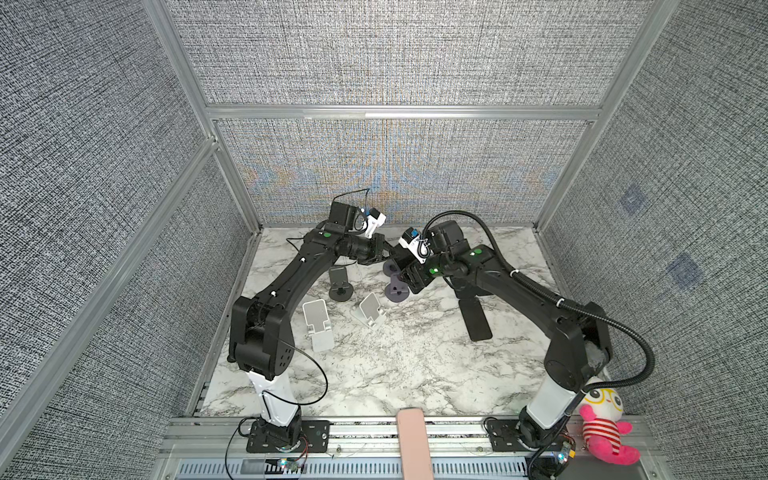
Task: Remove the phone from the phone stand
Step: 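Close the right gripper on the phone held by the left gripper, then carry the phone with the right gripper and lower it beside the flat phones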
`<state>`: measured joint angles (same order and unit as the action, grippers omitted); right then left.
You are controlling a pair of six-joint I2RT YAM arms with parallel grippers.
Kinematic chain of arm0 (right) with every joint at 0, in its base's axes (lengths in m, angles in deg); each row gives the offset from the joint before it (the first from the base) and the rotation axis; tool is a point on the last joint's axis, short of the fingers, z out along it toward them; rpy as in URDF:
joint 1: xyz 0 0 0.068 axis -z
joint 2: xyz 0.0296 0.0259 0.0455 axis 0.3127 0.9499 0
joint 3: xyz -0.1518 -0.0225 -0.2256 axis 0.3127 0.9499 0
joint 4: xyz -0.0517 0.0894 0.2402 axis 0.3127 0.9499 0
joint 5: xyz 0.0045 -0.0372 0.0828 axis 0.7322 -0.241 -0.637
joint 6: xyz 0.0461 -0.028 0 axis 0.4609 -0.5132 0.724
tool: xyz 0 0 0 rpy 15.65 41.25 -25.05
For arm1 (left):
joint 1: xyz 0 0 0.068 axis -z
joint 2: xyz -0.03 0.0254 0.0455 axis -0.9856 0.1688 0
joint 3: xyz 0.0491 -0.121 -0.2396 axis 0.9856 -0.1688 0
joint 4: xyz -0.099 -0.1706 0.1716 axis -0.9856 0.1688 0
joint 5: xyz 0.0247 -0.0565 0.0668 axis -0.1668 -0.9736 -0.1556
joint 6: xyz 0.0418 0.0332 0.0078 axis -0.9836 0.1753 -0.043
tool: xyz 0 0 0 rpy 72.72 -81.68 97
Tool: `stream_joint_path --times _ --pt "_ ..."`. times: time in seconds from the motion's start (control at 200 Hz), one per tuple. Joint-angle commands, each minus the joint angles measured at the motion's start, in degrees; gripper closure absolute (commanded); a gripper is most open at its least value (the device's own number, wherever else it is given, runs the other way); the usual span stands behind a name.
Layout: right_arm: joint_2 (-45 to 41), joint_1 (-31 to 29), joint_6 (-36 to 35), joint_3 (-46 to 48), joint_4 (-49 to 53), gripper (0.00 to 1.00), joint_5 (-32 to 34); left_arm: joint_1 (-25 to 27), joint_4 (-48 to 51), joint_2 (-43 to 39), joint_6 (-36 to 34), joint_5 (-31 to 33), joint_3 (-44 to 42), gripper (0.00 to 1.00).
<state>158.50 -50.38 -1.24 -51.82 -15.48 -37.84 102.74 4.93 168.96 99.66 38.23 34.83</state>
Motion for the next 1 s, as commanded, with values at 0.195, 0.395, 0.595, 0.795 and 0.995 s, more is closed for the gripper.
stream_joint_path --times 0.195,0.395,0.595,0.795,0.995 --pt "-0.56 0.21 2.36 -0.52 -0.54 0.59 3.47 0.01 -10.27 -0.3 4.23 -5.16 -3.14 0.92" --pt "-1.12 1.01 3.19 -0.7 0.59 0.63 3.43 -0.07 -11.62 -0.37 4.63 -4.5 -3.32 0.72" --pt "-4.38 3.86 2.33 2.04 3.63 0.67 3.67 -0.28 -11.82 0.32 4.42 -3.22 -2.1 0.62" --pt "-6.9 10.15 -4.43 4.94 14.54 0.75 7.07 -0.26 -9.43 1.63 2.32 -1.06 0.11 0.6" --pt "-10.49 20.69 -8.18 15.58 15.33 0.91 10.68 -0.13 -4.72 2.19 -2.22 6.58 2.66 0.6"
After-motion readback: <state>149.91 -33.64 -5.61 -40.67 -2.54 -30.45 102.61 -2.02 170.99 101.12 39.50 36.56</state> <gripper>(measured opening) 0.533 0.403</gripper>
